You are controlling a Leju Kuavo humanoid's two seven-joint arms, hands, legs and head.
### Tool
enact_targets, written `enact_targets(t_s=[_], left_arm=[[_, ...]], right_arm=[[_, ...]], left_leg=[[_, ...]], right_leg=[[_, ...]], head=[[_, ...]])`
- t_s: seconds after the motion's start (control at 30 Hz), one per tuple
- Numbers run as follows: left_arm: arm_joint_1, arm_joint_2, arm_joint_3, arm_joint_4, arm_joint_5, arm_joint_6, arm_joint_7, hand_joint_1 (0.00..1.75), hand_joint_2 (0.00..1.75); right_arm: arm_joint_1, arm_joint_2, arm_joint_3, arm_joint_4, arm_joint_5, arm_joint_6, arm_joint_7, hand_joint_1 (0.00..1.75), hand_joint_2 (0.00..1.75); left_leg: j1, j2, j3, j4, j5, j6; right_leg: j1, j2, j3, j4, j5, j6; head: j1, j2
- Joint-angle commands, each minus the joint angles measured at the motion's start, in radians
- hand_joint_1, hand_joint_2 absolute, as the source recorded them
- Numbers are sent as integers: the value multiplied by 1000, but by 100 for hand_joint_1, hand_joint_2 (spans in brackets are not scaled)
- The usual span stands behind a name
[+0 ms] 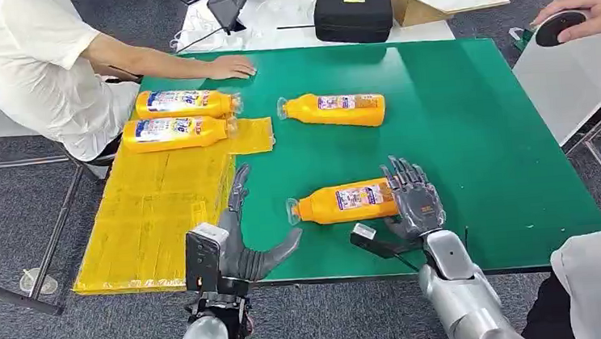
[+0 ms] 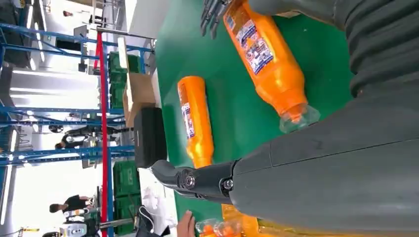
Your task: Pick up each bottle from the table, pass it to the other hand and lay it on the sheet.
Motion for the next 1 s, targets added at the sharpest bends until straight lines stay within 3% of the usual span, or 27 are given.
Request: enact_targets(t_s=[0.03, 0.07, 0.2, 0.3, 0.6, 0.63, 0.67, 1.0], left_arm=[[-63, 5, -26, 87, 14, -17, 15, 0, 175], [-66, 2, -28, 95, 18, -16, 19, 0, 175], [-74, -3, -29, 110, 34, -19, 23, 0, 175], [-84, -4, -32, 118, 45, -20, 25, 0, 175], [-86, -5, -32, 119, 46, -21, 25, 0, 175], [-87, -6, -33, 120, 47, -24, 26, 0, 175], [-87, -6, -33, 120, 48, -25, 27, 0, 175], [-106, -19, -36, 144, 71, -50, 35, 0, 175]], right_arm=[[-149, -34, 125, 230, -79, 0, 41, 0, 175], [-180, -30, 125, 325, -83, 0, 50, 0, 175], [-211, -30, 126, 405, -99, 48, 46, 0, 175], [-222, -33, 121, 440, -135, 308, 101, 0, 175], [-219, -40, 120, 430, -139, 316, 95, 0, 175], [-227, -42, 113, 441, -151, 381, 112, 129, 175], [-226, -44, 116, 438, -148, 386, 119, 171, 175], [-225, -82, 124, 454, -163, 561, 92, 175, 175]], left_leg=[[0, 1, 2, 0, -1, 0], [0, 3, 3, 1, -1, 0], [0, 0, 3, 0, 0, 0], [0, 0, 4, 0, 0, 0], [1, 0, 11, -1, -1, 0], [1, 0, 10, -1, -1, 0], [1, 0, 11, -1, 0, 0], [1, -2, 15, -1, 2, 3]], right_leg=[[0, 2, 2, 0, 0, -1], [0, 3, 2, 1, 0, -1], [1, 1, 4, -1, 0, -1], [0, 0, 4, 0, -1, -1], [1, 1, 10, -2, 0, -2], [1, 1, 9, -2, 0, -1], [1, 1, 9, -2, 1, -2], [1, -2, 14, -3, 2, -2]], head=[[0, 0], [0, 0], [1, 0], [0, 0], [0, 0], [0, 0], [0, 0], [0, 0]])
